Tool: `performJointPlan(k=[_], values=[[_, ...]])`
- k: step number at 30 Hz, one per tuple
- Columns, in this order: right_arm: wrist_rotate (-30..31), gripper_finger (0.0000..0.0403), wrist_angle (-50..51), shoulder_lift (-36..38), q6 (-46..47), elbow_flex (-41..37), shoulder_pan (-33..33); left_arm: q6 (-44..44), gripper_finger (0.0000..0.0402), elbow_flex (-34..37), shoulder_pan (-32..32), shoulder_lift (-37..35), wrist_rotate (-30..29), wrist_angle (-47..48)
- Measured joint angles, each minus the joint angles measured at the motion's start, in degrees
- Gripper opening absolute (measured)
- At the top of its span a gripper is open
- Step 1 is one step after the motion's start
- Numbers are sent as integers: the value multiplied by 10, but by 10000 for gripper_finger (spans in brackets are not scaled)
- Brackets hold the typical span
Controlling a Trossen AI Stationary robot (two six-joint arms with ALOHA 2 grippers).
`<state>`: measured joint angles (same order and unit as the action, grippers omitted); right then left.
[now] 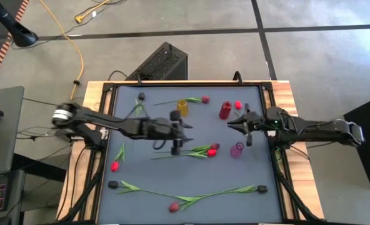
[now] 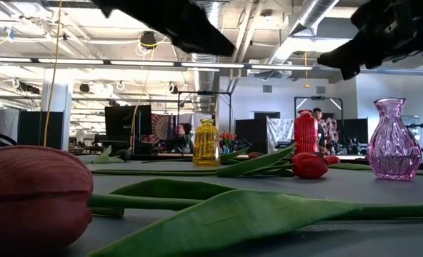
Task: Sort flowers into vase by color
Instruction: Put the middle pink flower into the yellow vase
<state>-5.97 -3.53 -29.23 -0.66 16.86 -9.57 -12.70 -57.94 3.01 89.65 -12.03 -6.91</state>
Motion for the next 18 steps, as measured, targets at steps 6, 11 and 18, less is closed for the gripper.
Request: performJointPlan(k=[6, 11, 18], values=[[38, 83, -3, -50, -26, 43, 38, 49, 219, -124, -9, 102, 13, 209], [44, 83, 0, -131, -63, 80, 56, 86, 219, -154, -18, 147, 38, 286], [46, 83, -2, -224, -106, 137, 45, 104, 219, -150, -15, 155, 86, 316]])
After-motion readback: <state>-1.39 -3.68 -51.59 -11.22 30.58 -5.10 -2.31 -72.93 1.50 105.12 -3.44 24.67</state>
